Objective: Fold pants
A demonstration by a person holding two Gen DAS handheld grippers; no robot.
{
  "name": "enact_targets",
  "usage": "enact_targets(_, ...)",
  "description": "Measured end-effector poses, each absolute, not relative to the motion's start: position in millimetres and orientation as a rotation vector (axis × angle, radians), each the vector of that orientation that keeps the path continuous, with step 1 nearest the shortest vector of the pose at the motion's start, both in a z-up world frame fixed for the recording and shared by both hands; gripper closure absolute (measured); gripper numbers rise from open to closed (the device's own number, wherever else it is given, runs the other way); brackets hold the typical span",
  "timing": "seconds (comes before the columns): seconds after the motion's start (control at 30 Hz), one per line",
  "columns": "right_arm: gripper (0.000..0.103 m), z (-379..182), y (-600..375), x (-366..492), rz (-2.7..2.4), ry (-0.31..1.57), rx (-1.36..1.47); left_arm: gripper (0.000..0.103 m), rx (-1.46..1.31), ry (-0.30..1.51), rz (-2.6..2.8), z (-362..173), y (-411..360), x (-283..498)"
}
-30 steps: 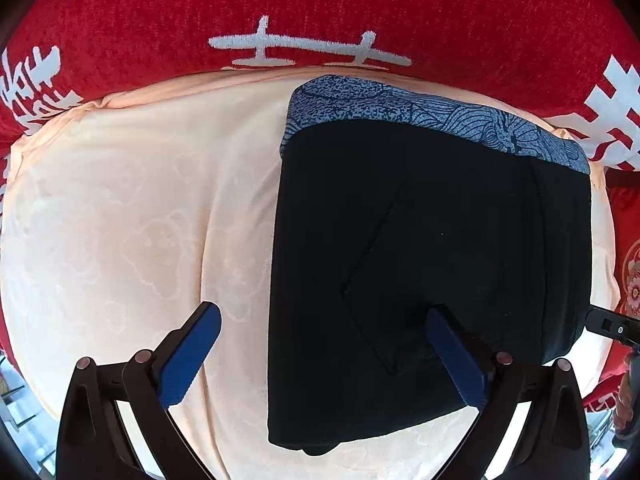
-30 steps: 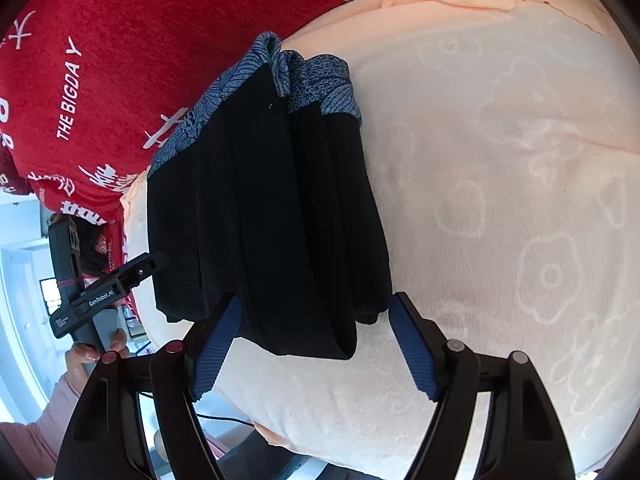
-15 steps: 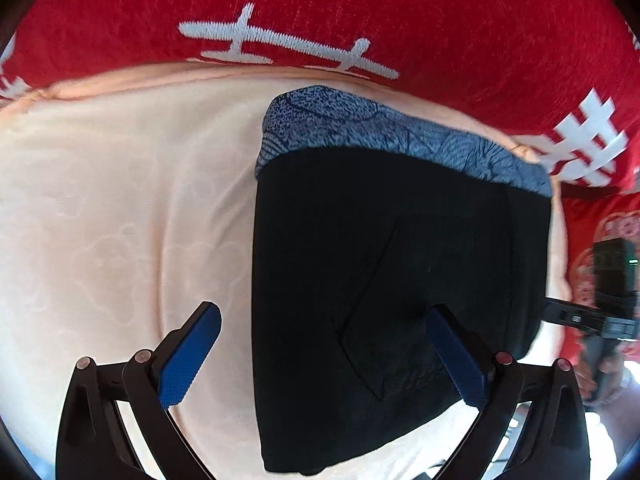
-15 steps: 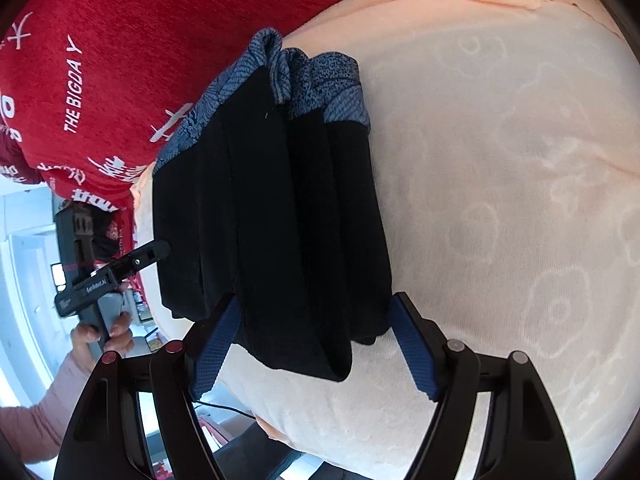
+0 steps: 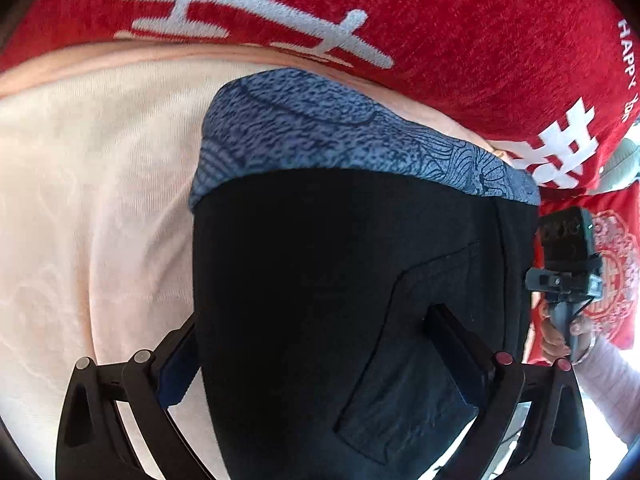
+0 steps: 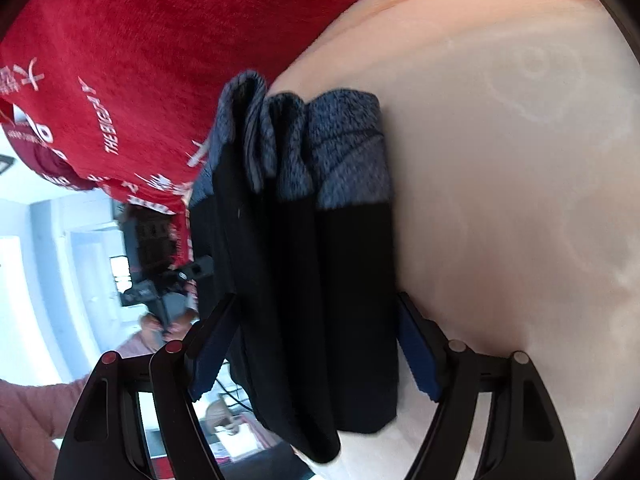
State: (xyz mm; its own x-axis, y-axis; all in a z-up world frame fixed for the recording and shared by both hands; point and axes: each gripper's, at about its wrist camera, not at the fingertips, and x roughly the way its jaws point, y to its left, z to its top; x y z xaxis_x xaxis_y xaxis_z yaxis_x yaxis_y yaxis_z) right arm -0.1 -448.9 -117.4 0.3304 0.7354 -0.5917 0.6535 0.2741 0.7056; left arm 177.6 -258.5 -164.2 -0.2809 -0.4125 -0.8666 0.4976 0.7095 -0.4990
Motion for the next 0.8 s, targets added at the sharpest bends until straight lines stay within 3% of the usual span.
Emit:
enact_targets(0.07,0.027,-120.1,-447.9,5.7,0.082,1.377,1.415,0.001,0.081,1.619,-0.843,-160.7,-263.1,176.2)
enact_targets(0.2,0.050,-115.8,-448.3,3.3,0.056,1.383,1.434,0.030,0.086,1.537,-0.843,-132.6,-271.2,162.9)
enact_targets(0.27,0.057,-101.7,-446.3,3.5,0.064,1.351,1.429,0.034,0.107,1.510,-0.842,-117.6,-271.5,155.3)
enact_targets(0.6,0.061,-36.6,-417.0,-10.5,0.170,1.251,1.496,0.034,0.125,1.456,-0.803,-51.4,-221.7,107.8)
enact_targets(0.8,0.061,-30.7,-374.1,-42.2,0.167,1.305,1.494,0.031,0.188,1.537,-0.707,-91.9,-193.0,82.2)
